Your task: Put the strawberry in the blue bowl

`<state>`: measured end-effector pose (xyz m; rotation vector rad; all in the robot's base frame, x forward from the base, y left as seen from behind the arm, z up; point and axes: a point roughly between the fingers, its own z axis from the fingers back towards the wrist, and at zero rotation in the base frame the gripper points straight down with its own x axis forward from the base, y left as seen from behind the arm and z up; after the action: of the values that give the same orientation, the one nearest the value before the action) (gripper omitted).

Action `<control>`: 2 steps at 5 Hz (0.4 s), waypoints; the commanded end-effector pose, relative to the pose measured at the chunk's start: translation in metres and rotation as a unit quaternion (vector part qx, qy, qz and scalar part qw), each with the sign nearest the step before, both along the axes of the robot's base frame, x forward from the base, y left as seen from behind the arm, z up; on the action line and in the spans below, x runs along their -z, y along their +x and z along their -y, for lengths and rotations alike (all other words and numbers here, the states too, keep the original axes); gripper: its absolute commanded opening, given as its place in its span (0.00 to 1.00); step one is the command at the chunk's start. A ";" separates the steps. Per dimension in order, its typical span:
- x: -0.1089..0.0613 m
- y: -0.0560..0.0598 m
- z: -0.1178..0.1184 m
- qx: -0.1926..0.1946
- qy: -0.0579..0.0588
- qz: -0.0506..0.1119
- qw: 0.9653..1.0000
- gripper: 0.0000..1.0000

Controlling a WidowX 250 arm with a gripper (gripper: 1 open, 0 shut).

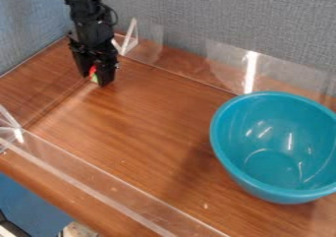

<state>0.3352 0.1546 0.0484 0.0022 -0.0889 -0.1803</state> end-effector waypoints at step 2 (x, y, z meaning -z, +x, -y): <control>-0.027 0.002 -0.008 0.007 0.016 0.037 0.999 0.00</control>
<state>0.3339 0.1552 0.0471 -0.0036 -0.0918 -0.1968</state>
